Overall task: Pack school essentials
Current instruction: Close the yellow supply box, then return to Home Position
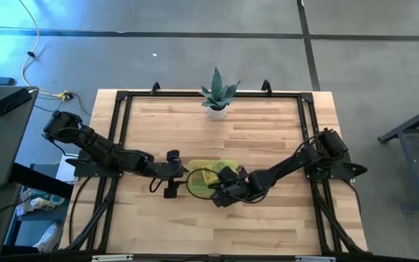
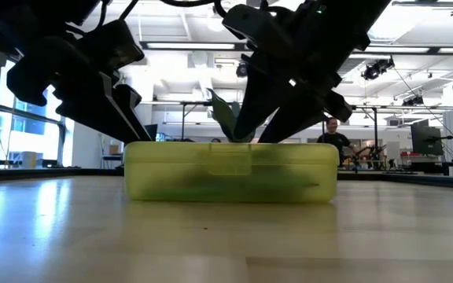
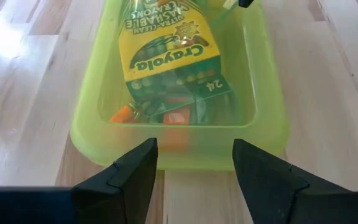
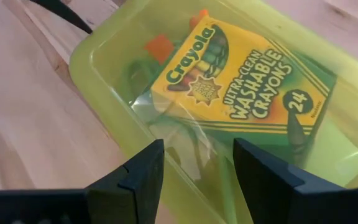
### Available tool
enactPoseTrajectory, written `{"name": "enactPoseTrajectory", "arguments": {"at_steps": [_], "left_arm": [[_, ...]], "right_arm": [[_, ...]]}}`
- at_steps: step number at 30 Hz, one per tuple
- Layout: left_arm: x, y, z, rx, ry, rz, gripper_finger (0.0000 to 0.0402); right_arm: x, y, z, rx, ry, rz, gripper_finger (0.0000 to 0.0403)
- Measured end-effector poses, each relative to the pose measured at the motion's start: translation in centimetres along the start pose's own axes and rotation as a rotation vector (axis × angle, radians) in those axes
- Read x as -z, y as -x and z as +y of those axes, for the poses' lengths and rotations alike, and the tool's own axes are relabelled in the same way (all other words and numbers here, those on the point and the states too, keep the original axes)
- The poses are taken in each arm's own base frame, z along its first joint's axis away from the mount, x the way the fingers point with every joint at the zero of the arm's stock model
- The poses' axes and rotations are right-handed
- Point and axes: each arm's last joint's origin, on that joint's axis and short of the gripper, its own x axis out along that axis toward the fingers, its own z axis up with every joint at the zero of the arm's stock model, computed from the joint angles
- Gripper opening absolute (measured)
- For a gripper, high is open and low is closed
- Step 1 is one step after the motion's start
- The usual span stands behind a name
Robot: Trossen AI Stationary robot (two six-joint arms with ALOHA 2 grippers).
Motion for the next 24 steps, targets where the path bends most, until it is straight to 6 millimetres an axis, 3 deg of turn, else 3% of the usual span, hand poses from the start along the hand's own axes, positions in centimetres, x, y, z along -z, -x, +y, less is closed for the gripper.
{"name": "enactPoseTrajectory", "arguments": {"at_steps": [7,14,19,24], "left_arm": [[-0.4,0.3,0.0,0.015,-0.027,0.001,0.0199],[-3.9,2.3,-0.2,0.041,-0.129,-0.044,0.0199],[-6.3,5.3,0.2,0.039,-0.195,-0.099,0.0199],[-7.5,9.3,1.9,0.03,-0.164,-0.205,0.0199]], "right_arm": [[-0.3,0.4,0.1,-0.013,0.072,-0.003,0.0181],[-2.5,2.3,-0.3,-0.055,0.2,-0.044,0.0181],[-5.0,4.9,-0.9,-0.091,0.335,-0.112,0.0181],[-7.8,8.7,-1.9,-0.129,0.473,-0.222,0.0181]]}}
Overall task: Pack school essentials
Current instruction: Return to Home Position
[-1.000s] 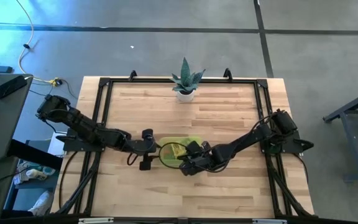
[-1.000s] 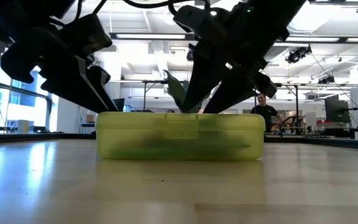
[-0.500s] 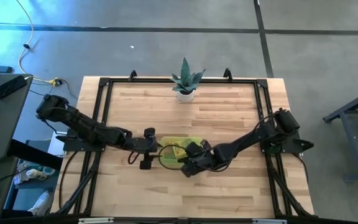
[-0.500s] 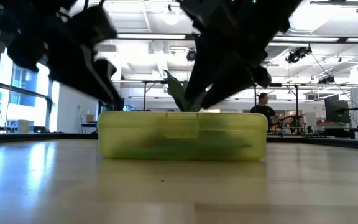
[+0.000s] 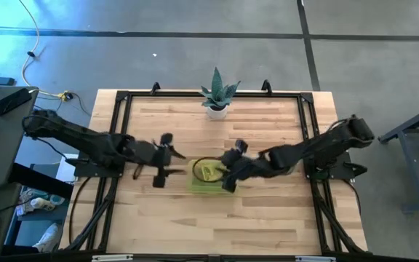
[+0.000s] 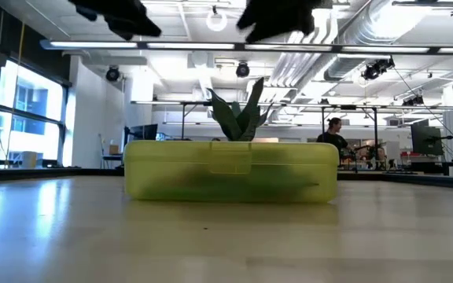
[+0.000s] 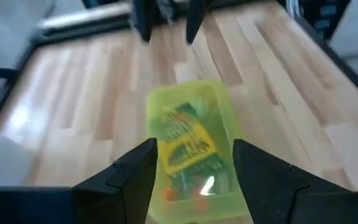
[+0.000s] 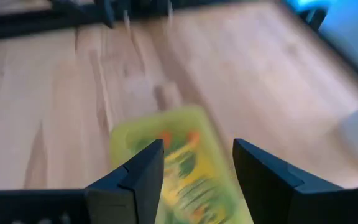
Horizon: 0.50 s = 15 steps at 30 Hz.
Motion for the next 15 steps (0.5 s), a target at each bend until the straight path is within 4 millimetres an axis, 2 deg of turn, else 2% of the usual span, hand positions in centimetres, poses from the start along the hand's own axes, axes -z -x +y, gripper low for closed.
{"name": "enactPoseTrajectory", "arguments": {"at_steps": [6,10,12,15], "left_arm": [[0.0,4.3,2.1,-0.047,0.076,-0.091,0.0199],[1.8,5.7,2.5,-0.061,0.119,-0.132,0.0199],[2.9,6.0,2.6,-0.067,0.148,-0.135,0.0199],[4.6,6.2,2.4,-0.068,0.18,-0.147,0.0199]], "right_arm": [[-2.8,5.3,-2.5,0.051,0.125,-0.162,0.0181],[-3.4,8.3,-4.0,0.073,0.201,-0.212,0.0181],[-2.8,9.2,-4.8,0.091,0.223,-0.221,0.0181],[-0.8,9.2,-6.1,0.114,0.213,-0.222,0.0181]]}}
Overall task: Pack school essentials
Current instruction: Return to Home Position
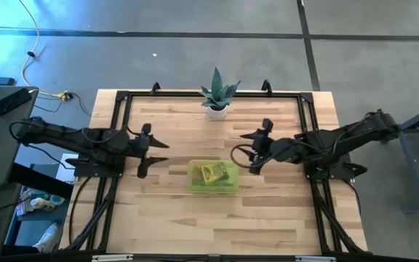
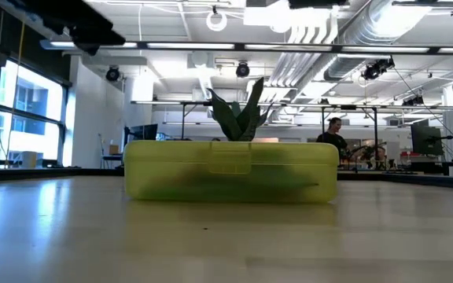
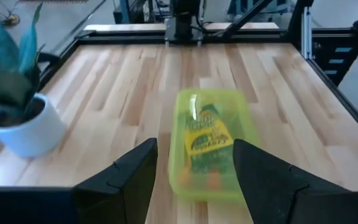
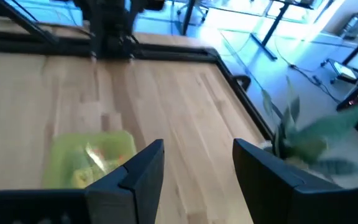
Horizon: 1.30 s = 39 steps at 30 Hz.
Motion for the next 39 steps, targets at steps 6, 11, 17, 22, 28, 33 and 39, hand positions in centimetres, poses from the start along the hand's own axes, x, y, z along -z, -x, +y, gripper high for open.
{"name": "enactPoseTrajectory", "arguments": {"at_steps": [6,11,17,22,28,33,39], "left_arm": [[3.7,0.3,0.3,-0.014,0.077,-0.011,0.0199],[6.2,0.6,0.5,-0.01,0.116,-0.049,0.0199],[8.4,0.7,0.6,-0.006,0.153,-0.105,0.0199],[9.6,1.0,0.7,0.002,0.171,-0.137,0.0199],[10.5,1.2,0.8,0.012,0.182,-0.185,0.0199],[10.5,1.2,0.7,0.046,0.193,-0.227,0.0199],[10.5,1.2,0.7,0.045,0.188,-0.232,0.0196]], "right_arm": [[5.2,0.4,-1.2,0.022,-0.112,-0.048,0.0181],[8.4,1.2,-1.9,0.012,-0.2,-0.111,0.0181],[11.5,2.1,-2.3,-0.011,-0.261,-0.204,0.0181],[13.9,2.4,-2.6,-0.016,-0.3,-0.26,0.0181],[16.2,2.6,-2.8,-0.02,-0.325,-0.294,0.0181],[18.5,2.3,-2.7,-0.027,-0.364,-0.347,0.0181],[20.8,2.2,-2.5,-0.041,-0.389,-0.384,0.0181]]}}
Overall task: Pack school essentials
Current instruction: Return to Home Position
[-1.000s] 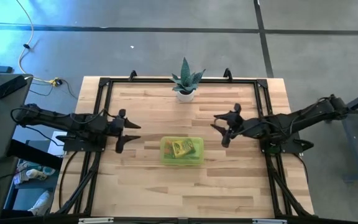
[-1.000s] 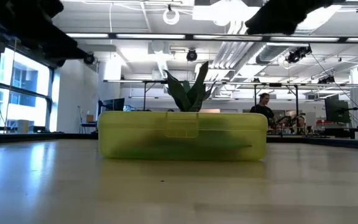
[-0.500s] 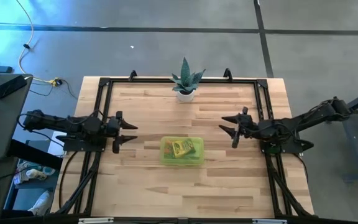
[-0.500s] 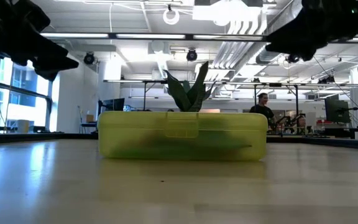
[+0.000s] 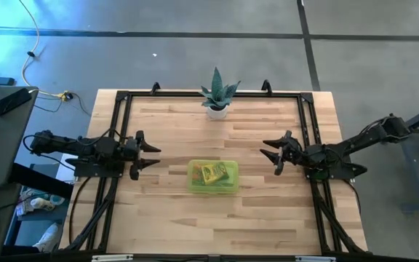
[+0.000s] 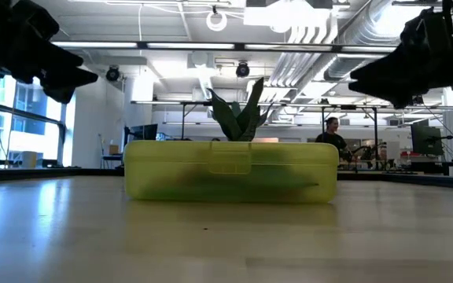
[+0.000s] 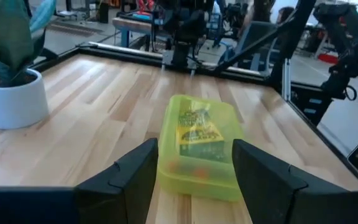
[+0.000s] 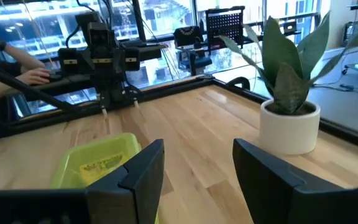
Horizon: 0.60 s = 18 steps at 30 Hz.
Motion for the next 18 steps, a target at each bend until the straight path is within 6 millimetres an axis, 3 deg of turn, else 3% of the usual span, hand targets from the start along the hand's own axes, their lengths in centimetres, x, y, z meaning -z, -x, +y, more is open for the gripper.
{"name": "enactPoseTrajectory", "arguments": {"at_steps": [11,18], "left_arm": [[-2.0,0.5,-0.4,0.061,-0.013,-0.188,0.014],[-3.5,1.5,-0.5,0.066,-0.015,-0.219,0.006]], "right_arm": [[0.4,0.6,0.4,-0.003,0.065,0.005,0.0181],[-0.1,1.0,0.3,0.028,0.115,-0.036,0.0181]]}}
